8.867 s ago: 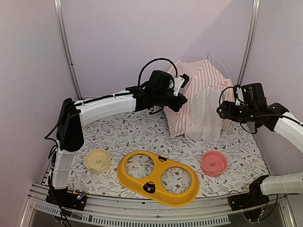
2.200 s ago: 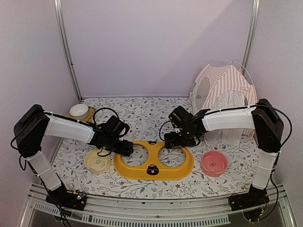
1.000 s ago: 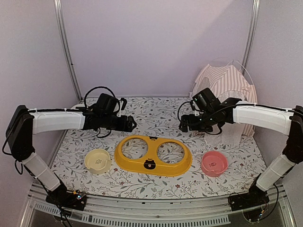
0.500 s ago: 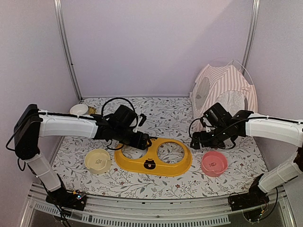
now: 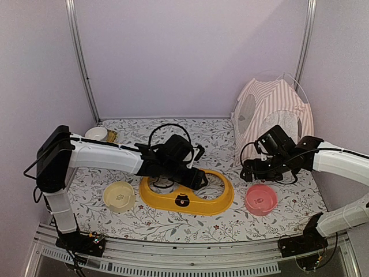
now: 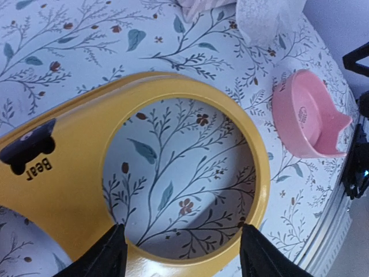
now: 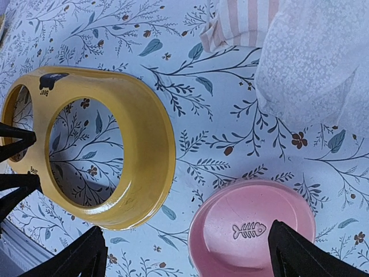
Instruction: Set up the pet tent
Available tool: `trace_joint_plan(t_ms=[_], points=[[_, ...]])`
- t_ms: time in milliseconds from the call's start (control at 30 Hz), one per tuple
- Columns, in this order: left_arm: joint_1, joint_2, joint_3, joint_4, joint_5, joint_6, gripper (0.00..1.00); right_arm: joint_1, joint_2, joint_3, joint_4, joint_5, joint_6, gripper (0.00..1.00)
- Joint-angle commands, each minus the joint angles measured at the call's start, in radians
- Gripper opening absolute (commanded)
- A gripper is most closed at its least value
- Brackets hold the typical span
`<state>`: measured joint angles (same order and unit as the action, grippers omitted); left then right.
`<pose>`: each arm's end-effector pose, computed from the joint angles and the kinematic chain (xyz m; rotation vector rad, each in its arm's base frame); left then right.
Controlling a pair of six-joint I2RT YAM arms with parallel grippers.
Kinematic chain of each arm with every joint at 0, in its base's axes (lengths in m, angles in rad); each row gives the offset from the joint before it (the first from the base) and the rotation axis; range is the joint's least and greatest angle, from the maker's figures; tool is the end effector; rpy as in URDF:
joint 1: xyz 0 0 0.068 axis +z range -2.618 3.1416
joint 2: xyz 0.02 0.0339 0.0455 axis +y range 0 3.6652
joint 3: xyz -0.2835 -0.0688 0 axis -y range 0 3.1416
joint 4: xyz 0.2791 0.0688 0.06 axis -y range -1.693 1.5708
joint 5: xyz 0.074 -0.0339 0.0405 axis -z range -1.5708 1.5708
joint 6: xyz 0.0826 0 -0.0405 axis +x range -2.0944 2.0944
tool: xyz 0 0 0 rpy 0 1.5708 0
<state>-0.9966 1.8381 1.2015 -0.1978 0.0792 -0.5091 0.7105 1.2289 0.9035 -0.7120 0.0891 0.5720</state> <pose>0.2444 -0.3898 0.1534 0.6546 2.4702 -0.7479 0.2231 0.1823 0.2137 -0.1507 2.6379 0.3374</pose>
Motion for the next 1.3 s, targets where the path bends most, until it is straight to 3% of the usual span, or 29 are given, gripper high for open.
trace_joint_plan(t_ms=[0, 300, 567, 900, 1267], points=[[-0.041, 0.098, 0.1, 0.044, 0.062, 0.002, 0.65, 0.001, -0.023, -0.008, -0.031, 0.041, 0.031, 0.99], [-0.049, 0.276, 0.241, 0.059, 0.056, -0.017, 0.64, -0.001, -0.084, -0.039, -0.02, 0.079, 0.09, 0.99], [0.02, 0.354, 0.307, 0.097, 0.04, -0.048, 0.64, -0.001, -0.151, -0.119, 0.047, 0.046, 0.119, 0.99], [0.101, 0.397, 0.376, 0.086, 0.045, -0.037, 0.65, -0.001, -0.077, -0.125, 0.066, -0.062, 0.08, 0.99], [0.121, 0.384, 0.425, 0.095, 0.099, -0.02, 0.71, 0.0, 0.013, -0.148, 0.088, -0.057, 0.081, 0.99]])
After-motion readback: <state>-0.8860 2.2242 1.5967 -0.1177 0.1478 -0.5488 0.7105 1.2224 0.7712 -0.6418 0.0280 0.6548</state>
